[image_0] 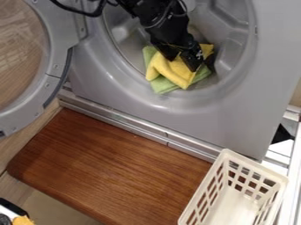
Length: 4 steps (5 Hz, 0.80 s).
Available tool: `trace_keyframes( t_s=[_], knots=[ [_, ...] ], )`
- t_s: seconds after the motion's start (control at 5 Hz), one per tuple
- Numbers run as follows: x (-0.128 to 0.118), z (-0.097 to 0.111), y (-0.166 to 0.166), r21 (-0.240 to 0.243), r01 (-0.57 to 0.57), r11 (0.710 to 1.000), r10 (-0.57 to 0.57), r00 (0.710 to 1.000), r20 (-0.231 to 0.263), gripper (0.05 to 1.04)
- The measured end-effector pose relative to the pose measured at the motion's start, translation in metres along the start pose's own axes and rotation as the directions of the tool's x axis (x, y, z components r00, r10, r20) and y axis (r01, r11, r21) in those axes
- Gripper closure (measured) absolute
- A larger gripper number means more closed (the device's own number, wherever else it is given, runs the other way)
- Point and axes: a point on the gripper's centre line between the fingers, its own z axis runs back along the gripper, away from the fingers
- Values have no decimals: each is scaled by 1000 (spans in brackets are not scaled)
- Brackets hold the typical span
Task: Put the yellow cloth in the washing machine
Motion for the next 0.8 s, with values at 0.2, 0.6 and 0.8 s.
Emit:
trace_keyframes(
  t_s=[0.2,0.6,0.8],
  knots=[
    [5,16,-5,-2,14,1000,-14,1000,26,83],
    [0,55,-16,8,26,1000,-27,998,59,83],
    [-28,73,-22,34,29,999,-30,999,13,83]
  ],
)
